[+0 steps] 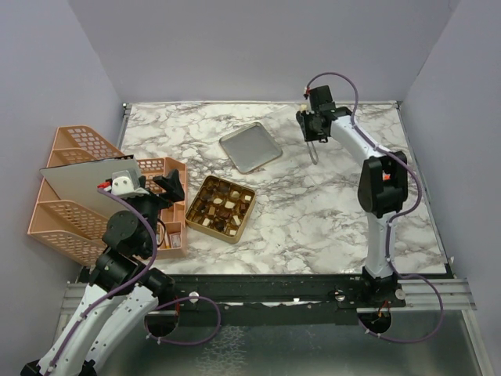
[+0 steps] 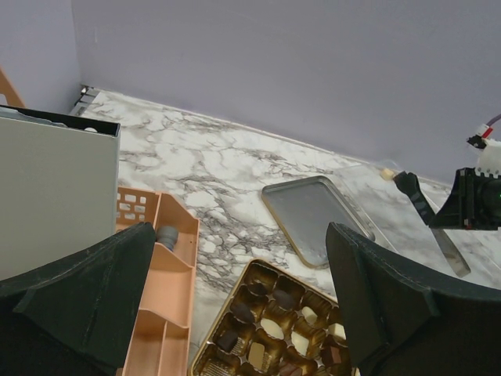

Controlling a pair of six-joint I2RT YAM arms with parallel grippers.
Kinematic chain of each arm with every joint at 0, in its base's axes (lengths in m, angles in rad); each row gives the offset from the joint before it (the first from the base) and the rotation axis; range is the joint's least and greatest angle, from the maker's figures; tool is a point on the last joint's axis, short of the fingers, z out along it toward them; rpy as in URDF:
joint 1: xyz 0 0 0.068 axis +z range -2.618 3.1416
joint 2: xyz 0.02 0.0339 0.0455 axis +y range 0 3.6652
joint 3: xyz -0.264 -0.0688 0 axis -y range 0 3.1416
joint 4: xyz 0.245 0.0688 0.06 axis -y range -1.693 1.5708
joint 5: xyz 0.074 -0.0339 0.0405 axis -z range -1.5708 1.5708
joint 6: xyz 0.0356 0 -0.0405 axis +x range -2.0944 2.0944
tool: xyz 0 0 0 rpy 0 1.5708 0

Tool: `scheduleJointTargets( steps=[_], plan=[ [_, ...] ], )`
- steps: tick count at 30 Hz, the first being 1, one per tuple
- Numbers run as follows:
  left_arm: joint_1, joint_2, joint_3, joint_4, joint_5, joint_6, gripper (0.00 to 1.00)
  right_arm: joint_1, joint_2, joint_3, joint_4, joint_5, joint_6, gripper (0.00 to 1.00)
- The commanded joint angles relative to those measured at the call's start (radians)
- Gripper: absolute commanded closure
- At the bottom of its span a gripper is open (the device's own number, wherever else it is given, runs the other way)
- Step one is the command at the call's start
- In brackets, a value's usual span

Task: Pack the chocolate
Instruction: Pick up the fake chocolate from the plate, then place the fake chocolate in the packing box.

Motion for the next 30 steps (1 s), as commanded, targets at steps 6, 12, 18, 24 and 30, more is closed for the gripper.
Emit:
scheduleJointTargets(
  steps=[6, 12, 18, 24, 30],
  plan=[
    [0.003, -0.011, -0.009, 0.02, -0.001, 0.002, 0.01, 0.021, -0.261, -0.186, 0.045, -0.175, 0.078, 0.78],
    [0.003, -0.014, -0.01, 0.021, -0.007, 0.003, 0.01, 0.085, -0.369, -0.264, 0.019, -0.247, 0.079, 0.77],
    [0.005, -0.015, -0.009, 0.02, -0.015, 0.005, 0.01, 0.232, -0.47, -0.321, -0.004, -0.245, 0.079, 0.77],
    [0.005, -0.014, -0.009, 0.021, -0.013, 0.003, 0.01, 0.358, -0.535, -0.367, -0.006, -0.262, 0.12, 0.77],
    [0.005, -0.006, -0.008, 0.02, -0.007, 0.002, 0.01, 0.473, -0.569, -0.413, -0.016, -0.264, 0.154, 0.77]
  ],
)
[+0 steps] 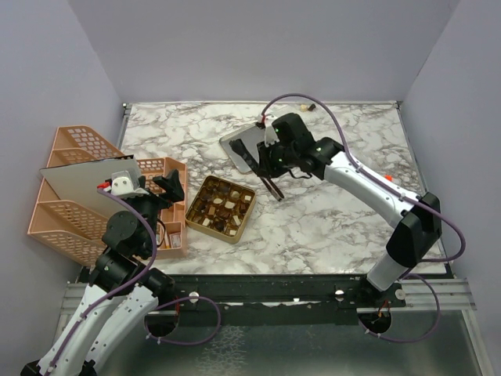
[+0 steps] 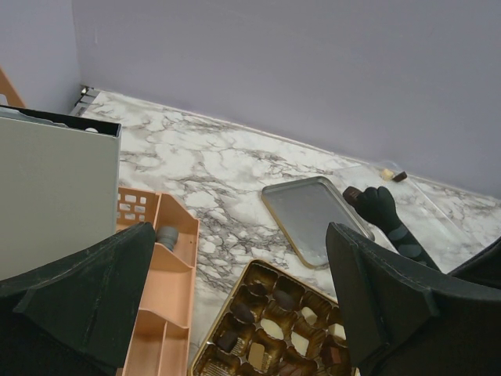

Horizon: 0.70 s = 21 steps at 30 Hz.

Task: Pack the chocolate
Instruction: Place the fake chocolate in the packing box.

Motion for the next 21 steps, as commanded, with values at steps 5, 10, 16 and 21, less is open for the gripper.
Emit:
scheduleJointTargets(
  steps=[5, 10, 16, 21],
  plan=[
    [0.007, -0.004, -0.008, 0.018, -0.008, 0.002, 0.01, 0.151, -0.059, -0.051, -0.04, -0.025, 0.058, 0.77],
    [0.007, -0.003, -0.008, 0.018, -0.009, 0.002, 0.01, 0.238, -0.036, -0.065, -0.057, -0.036, 0.073, 0.77],
    [0.008, -0.005, -0.007, 0.018, -0.017, 0.003, 0.01, 0.327, 0.024, -0.042, -0.077, -0.027, 0.075, 0.77],
    [0.01, -0.024, -0.008, 0.017, -0.032, 0.002, 0.01, 0.346, 0.052, -0.031, -0.066, -0.038, 0.073, 0.77]
  ],
)
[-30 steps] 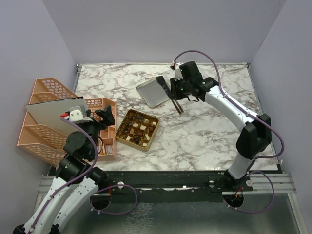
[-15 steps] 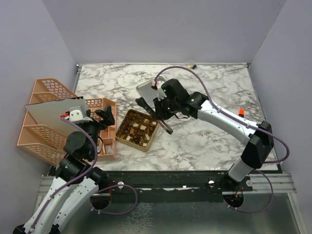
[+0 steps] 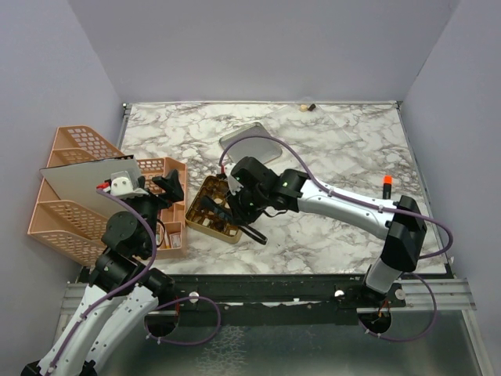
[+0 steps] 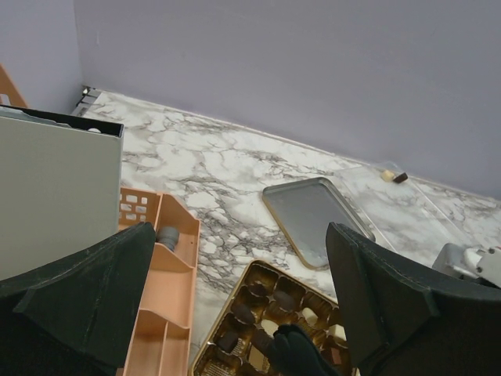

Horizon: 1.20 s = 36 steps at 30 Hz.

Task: Pack the chocolate
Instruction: Place the fake chocolate in the packing box.

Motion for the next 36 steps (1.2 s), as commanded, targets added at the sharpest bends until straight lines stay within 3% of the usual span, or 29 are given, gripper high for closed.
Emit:
scheduleJointTargets(
  steps=[1, 36],
  plan=[
    [0.008, -0.03, -0.009, 0.018, -0.033, 0.002, 0.01, 0.01, 0.031, 0.028, -0.007, -0.029, 0.008, 0.76],
    [0.014, -0.052, -0.015, 0.025, -0.029, -0.002, 0.01, 0.046, 0.186, 0.104, 0.016, -0.074, 0.024, 0.73]
  ],
)
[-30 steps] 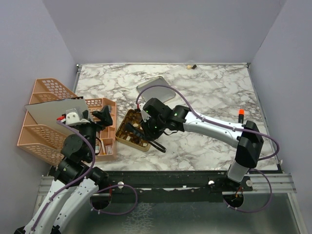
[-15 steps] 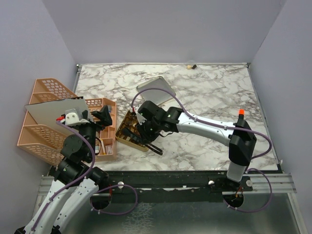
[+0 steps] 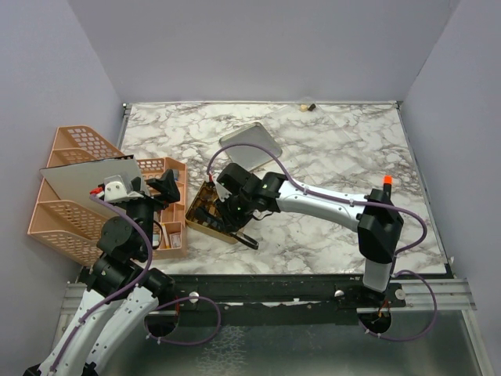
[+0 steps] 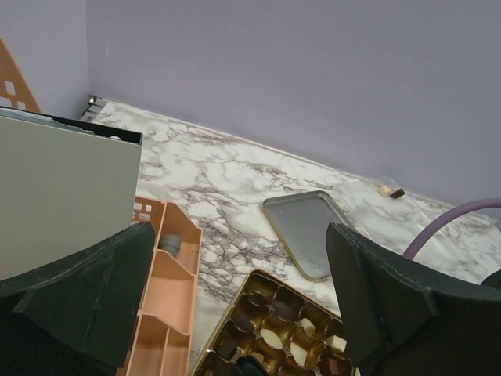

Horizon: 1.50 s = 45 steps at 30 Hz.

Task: Pack the chocolate
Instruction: Place the fake chocolate in the packing box.

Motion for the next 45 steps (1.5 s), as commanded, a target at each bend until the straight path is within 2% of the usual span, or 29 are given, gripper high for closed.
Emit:
scheduleJointTargets(
  steps=[1, 31, 45],
  plan=[
    [0.008, -0.01, -0.012, 0.017, -0.018, -0.001, 0.01, 0.013, 0.016, 0.041, 0.009, -0.021, 0.011, 0.73],
    [0.008, -0.013, -0.012, 0.018, -0.017, -0.001, 0.01, 0.015, 0.029, 0.053, -0.005, -0.015, 0.025, 0.65],
    [0.008, -0.01, -0.012, 0.021, -0.013, -0.001, 0.01, 0.015, -0.097, 0.019, -0.006, 0.028, 0.045, 0.68]
  ],
)
